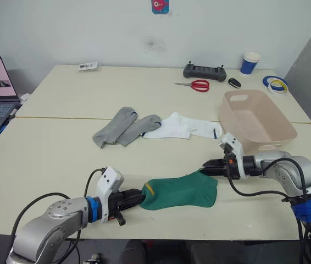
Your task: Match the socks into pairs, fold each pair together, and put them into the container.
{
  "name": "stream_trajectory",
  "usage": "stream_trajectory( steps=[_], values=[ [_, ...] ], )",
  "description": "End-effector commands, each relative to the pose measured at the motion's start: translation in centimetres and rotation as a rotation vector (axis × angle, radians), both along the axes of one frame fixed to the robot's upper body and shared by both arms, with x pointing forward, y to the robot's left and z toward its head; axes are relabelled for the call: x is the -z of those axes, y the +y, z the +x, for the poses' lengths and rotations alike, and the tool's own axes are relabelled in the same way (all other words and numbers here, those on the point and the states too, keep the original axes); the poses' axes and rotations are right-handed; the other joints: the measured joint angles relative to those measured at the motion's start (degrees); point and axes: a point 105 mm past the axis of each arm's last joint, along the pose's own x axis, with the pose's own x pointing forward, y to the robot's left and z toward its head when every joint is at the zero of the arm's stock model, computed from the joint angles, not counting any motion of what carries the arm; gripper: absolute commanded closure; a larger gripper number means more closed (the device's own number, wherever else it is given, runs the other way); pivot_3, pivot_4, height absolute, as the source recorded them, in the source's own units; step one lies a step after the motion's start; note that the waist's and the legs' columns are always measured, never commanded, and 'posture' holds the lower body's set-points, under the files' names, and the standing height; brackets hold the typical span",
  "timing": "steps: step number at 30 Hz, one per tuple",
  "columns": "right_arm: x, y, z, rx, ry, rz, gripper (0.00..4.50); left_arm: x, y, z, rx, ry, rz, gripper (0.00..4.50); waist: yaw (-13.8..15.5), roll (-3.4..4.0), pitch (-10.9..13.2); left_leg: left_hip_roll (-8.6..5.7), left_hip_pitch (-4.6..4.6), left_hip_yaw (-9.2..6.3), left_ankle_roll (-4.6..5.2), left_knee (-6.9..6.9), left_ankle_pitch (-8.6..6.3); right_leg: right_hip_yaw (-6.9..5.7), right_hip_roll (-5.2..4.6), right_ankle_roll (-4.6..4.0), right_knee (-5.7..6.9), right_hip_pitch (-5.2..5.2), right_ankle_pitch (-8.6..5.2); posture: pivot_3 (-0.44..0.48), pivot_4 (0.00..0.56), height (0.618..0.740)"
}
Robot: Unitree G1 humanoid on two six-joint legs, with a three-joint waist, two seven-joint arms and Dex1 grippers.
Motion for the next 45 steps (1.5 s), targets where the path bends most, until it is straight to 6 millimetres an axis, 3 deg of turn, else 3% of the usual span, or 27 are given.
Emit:
stream_trajectory(
  steps=[1, 2, 8, 10, 12, 16, 18, 21, 26, 31, 36, 45],
  values=[
    [-3.3, -0.1, -0.4, -0.024, -0.088, 0.089, 2.26, -1.8, 1.4, 0.2, -0.022, -0.042, -0.029, 2.05, 0.0, 0.02, 0.0, -0.01, 0.0, 0.0, 0.0, -0.01, 0.0, -0.01, 0.0, 0.0, 0.0, 0.0, 0.0, 0.0, 0.15, 0.74],
    [-3.5, 0.0, -0.7, -0.037, -0.097, 0.099, 2.26, -2.2, 1.7, 0.1, -0.012, -0.044, -0.041, 1.73, 0.0, 0.02, 0.0, 0.0, 0.0, -0.01, 0.0, -0.01, 0.0, -0.02, 0.0, 0.0, 0.01, 0.0, 0.0, 0.0, 0.15, 0.74],
    [-3.6, 1.9, -3.0, -0.202, -0.254, 0.078, 2.26, -4.9, 3.6, 0.6, 0.025, -0.138, 0.002, 1.73, 0.0, 0.04, 0.0, 0.01, 0.01, -0.03, 0.0, -0.03, 0.0, -0.05, -0.01, -0.05, -0.01, 0.0, -0.04, 0.0, 0.15, 0.74],
    [-3.6, 3.4, -3.3, -0.259, -0.318, 0.094, 2.63, -6.3, 2.8, 1.8, 0.044, -0.232, -0.005, 2.11, 0.0, 0.04, 0.0, 0.01, 0.03, -0.02, 0.0, -0.02, 0.0, -0.05, 0.0, -0.04, 0.0, 0.01, -0.03, 0.0, 0.15, 0.74],
    [-3.0, 4.8, -3.6, -0.34, -0.379, 0.085, 3.15, -7.0, -0.2, 1.6, 0.156, -0.305, -0.028, 2.58, 0.0, 0.04, 0.0, 0.01, 0.04, -0.04, -0.02, 0.02, 0.01, -0.08, 0.01, -0.02, 0.01, 0.05, 0.05, 0.0, 0.15, 0.74],
    [-1.5, 6.4, -3.6, -0.424, -0.431, 0.06, 4.5, -5.7, -3.2, 1.2, 0.292, -0.377, 0.061, 3.84, 0.0, 0.04, 0.0, -0.06, 0.07, 0.11, -0.03, 0.04, 0.01, 0.05, -0.05, 0.05, -0.08, 0.12, 0.08, 0.0, 0.15, 0.74],
    [-0.5, 7.0, -3.7, -0.456, -0.431, 0.055, 4.5, -5.0, -4.6, 1.0, 0.332, -0.393, 0.067, 4.49, 0.1, 0.04, 0.0, -0.05, 0.06, 0.09, -0.03, 0.02, 0.01, 0.04, -0.04, 0.05, -0.07, 0.09, 0.08, 0.0, 0.15, 0.74],
    [0.5, 7.3, -4.0, -0.487, -0.424, 0.044, 4.5, -3.6, -5.4, 1.0, 0.35, -0.392, 0.099, 4.49, 0.1, 0.04, 0.0, 0.01, 0.05, -0.01, -0.03, -0.01, 0.01, -0.03, 0.01, -0.01, -0.01, 0.07, 0.05, 0.0, 0.15, 0.74],
    [2.9, 6.8, -4.2, -0.519, -0.394, -0.02, 4.5, 0.3, -4.7, 1.6, 0.317, -0.319, 0.166, 4.49, 0.0, 0.05, 0.0, 0.02, 0.08, -0.05, -0.02, 0.0, 0.01, -0.06, 0.03, -0.04, 0.03, 0.07, 0.04, 0.0, 0.15, 0.74],
    [4.0, 5.4, -3.6, -0.484, -0.364, -0.06, 4.5, 2.4, -3.7, 1.8, 0.3, -0.284, 0.224, 4.49, 0.1, 0.06, 0.0, -0.02, 0.1, -0.01, -0.02, 0.03, 0.01, -0.02, 0.0, -0.03, 0.03, 0.13, 0.04, 0.0, 0.15, 0.74],
    [5.2, 2.8, -3.1, -0.434, -0.338, -0.126, 4.5, 3.0, -2.9, 2.0, 0.267, -0.273, 0.224, 4.49, 0.0, 0.09, 0.0, -0.02, 0.29, -0.03, -0.02, 0.04, 0.02, -0.04, -0.01, -0.03, 0.03, 0.34, 0.05, 0.0, 0.15, 0.74],
    [5.1, 0.0, -3.0, -0.348, -0.299, -0.144, 4.5, 2.6, -2.4, 2.2, 0.26, -0.274, 0.204, 4.49, 0.0, 0.12, 0.0, -0.02, 0.71, -0.03, -0.02, 0.04, 0.01, -0.03, -0.01, -0.03, 0.02, 0.75, 0.04, 0.0, 0.15, 0.74]
  ],
)
